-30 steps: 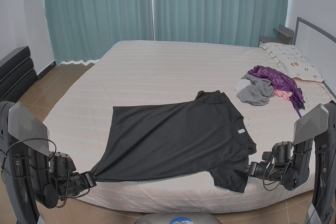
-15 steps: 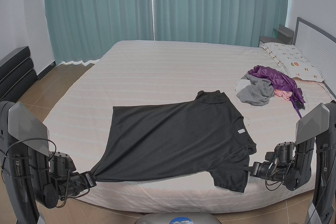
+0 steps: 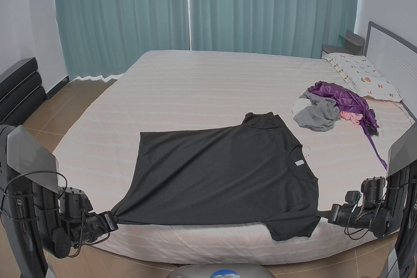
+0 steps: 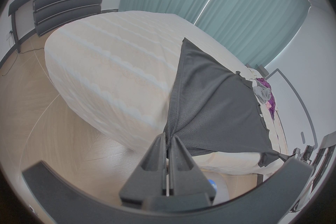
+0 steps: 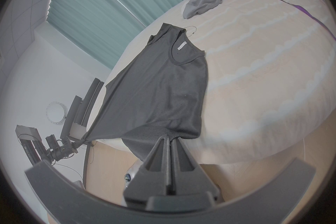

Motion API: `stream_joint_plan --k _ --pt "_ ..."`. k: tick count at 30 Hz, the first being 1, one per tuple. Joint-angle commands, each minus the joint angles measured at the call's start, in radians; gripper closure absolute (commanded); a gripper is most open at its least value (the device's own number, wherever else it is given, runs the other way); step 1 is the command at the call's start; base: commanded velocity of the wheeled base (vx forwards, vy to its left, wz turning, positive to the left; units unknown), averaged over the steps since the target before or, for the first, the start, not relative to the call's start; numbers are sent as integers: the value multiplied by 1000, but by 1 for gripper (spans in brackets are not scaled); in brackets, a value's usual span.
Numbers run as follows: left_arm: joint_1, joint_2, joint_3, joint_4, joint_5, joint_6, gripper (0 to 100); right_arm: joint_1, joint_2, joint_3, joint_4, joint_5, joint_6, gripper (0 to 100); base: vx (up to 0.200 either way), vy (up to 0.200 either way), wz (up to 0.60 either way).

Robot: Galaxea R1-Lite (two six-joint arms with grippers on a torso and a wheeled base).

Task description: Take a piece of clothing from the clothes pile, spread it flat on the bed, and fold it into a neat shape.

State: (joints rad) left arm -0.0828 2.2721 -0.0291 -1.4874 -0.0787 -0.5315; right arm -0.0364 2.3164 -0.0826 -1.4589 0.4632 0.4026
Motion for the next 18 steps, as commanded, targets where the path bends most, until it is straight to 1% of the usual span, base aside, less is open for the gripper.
stream_joint_plan --k 1,2,3,4,8,9,11,13,18 --pt "5 -31 8 1 0 4 100 -43 -31 52 -23 22 -24 100 0 0 0" --pt "5 -33 8 1 0 4 100 -48 -31 58 -27 29 -27 100 0 0 0" --pt "6 -34 8 1 2 4 100 -63 -29 75 -38 58 -42 100 0 0 0" --pt "6 -33 8 1 0 4 100 -71 -28 83 -44 74 -56 100 0 0 0" --pt "6 -28 9 1 0 5 100 -86 -23 83 -40 78 -68 100 0 0 0" --pt "5 -26 18 -1 0 5 100 -111 -29 83 -32 86 -71 100 0 0 0" --pt "3 -31 20 -1 0 5 100 -117 -31 83 -23 89 -73 100 0 0 0" --pt "1 -33 25 -1 0 7 100 -123 -45 83 17 91 -85 100 0 0 0" --pt "-3 -22 29 3 2 18 100 -126 -97 83 124 91 -151 100 0 0 0"
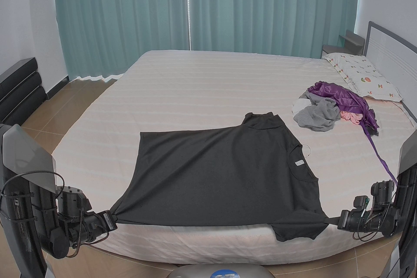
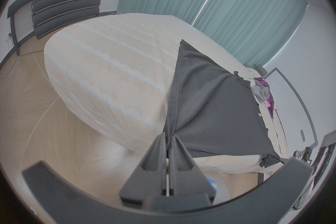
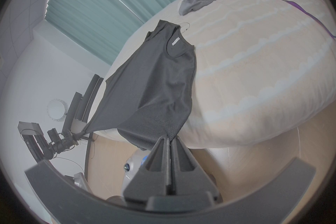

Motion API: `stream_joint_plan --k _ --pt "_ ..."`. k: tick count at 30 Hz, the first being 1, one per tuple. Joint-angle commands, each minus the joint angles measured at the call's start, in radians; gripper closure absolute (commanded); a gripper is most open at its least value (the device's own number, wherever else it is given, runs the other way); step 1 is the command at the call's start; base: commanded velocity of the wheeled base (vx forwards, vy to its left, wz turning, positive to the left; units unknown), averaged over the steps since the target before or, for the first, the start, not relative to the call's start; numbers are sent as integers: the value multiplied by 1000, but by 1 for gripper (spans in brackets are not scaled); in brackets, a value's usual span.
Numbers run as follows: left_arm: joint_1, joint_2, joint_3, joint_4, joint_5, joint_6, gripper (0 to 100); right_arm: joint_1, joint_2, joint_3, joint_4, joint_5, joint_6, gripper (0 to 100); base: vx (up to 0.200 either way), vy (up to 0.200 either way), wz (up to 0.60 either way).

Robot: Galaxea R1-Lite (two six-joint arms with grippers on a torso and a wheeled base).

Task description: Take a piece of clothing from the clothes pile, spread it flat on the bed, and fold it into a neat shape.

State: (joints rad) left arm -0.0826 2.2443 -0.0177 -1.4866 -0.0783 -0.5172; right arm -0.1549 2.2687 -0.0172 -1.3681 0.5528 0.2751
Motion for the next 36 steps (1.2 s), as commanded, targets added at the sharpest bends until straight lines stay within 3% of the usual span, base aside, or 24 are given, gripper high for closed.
stream_joint_plan --k 1,12,36 --pt "-3 5 18 2 2 3 100 -11 -60 17 47 1 -25 100 0 0 0" --pt "-16 -83 18 167 11 63 100 -55 -190 17 233 21 -88 100 0 0 0" --pt "-48 -270 18 557 12 214 100 -127 -380 17 621 10 -352 100 0 0 0"
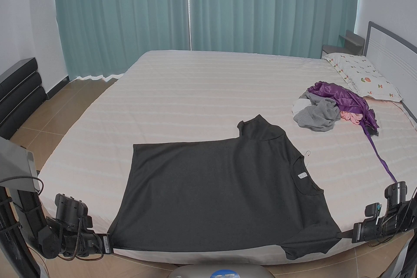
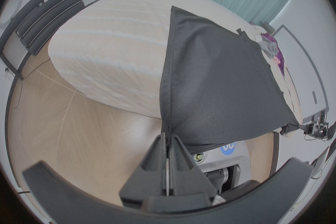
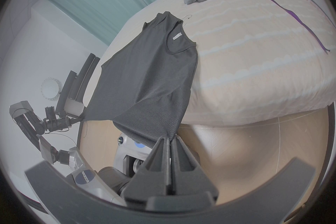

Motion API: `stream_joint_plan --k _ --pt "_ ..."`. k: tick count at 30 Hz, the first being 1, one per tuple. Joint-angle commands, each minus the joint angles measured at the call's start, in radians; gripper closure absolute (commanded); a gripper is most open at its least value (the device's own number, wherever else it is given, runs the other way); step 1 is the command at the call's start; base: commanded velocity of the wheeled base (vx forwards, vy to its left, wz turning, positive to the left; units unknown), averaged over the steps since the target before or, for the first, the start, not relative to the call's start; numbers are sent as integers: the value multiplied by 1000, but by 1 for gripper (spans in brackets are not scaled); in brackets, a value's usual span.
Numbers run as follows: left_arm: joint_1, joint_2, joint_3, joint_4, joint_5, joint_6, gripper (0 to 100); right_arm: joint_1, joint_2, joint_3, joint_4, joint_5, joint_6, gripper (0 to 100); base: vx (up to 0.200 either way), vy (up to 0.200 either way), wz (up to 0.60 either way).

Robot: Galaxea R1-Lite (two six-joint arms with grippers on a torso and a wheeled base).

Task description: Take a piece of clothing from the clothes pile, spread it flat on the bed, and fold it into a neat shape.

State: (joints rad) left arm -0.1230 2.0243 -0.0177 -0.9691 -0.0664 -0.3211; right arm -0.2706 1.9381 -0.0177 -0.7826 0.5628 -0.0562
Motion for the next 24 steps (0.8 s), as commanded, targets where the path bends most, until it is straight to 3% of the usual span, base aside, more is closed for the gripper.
stream_joint_plan --k 1,8,15,24 --pt "-9 -59 18 56 0 25 100 -13 -65 18 52 0 -28 100 0 0 0" --pt "-26 -99 18 124 2 36 100 -15 -128 18 128 -1 -36 100 0 0 0" --pt "-29 -114 -15 96 2 17 100 -13 -130 -10 120 5 -22 100 0 0 0" --pt "-15 -107 -214 89 28 -147 100 31 -100 -194 121 0 176 100 0 0 0"
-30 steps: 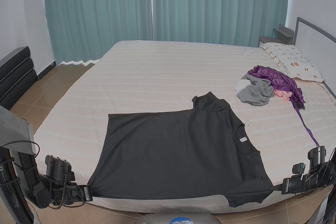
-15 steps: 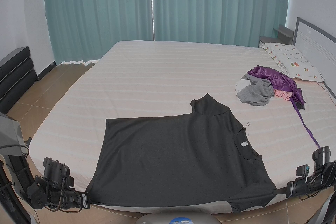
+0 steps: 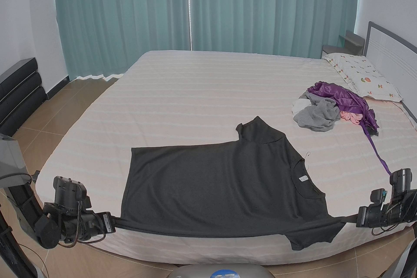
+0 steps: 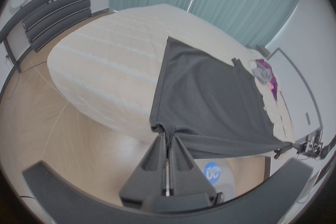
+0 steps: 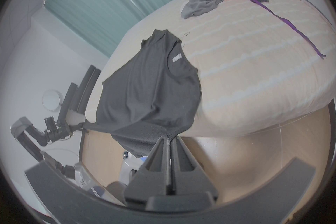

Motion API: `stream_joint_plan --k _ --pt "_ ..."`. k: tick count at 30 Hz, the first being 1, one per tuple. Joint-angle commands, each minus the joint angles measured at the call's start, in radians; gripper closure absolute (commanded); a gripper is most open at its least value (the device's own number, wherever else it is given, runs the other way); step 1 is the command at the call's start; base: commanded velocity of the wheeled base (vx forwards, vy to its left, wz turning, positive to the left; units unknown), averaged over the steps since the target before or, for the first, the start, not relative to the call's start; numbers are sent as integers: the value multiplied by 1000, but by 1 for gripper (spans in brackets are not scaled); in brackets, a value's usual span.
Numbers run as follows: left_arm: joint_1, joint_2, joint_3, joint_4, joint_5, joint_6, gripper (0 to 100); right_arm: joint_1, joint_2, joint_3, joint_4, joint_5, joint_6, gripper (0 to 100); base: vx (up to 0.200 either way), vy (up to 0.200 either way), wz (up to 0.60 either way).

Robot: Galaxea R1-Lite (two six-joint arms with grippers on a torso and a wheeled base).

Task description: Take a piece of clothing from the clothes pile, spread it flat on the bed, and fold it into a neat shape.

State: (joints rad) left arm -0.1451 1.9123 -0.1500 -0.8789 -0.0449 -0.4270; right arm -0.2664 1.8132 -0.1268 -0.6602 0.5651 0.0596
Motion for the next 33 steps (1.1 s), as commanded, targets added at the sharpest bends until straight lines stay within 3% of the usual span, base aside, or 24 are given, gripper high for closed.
stream_joint_plan --k 1,7,9,18,29,33 --pt "13 5 -112 1 7 -56 100 32 32 -114 1 -7 95 100 0 0 0" --pt "24 25 -164 8 16 -67 100 65 63 -177 -1 -19 148 100 0 0 0" --pt "24 24 -175 8 22 -67 100 85 67 -197 -1 -51 160 100 0 0 0" --pt "25 2 -134 6 23 -64 100 134 -6 -163 -1 -67 171 100 0 0 0" --pt "24 30 -155 -2 19 -73 100 134 -12 -174 1 -87 177 100 0 0 0" --pt "24 77 -194 -2 23 -73 100 145 34 -212 -1 -90 221 100 0 0 0"
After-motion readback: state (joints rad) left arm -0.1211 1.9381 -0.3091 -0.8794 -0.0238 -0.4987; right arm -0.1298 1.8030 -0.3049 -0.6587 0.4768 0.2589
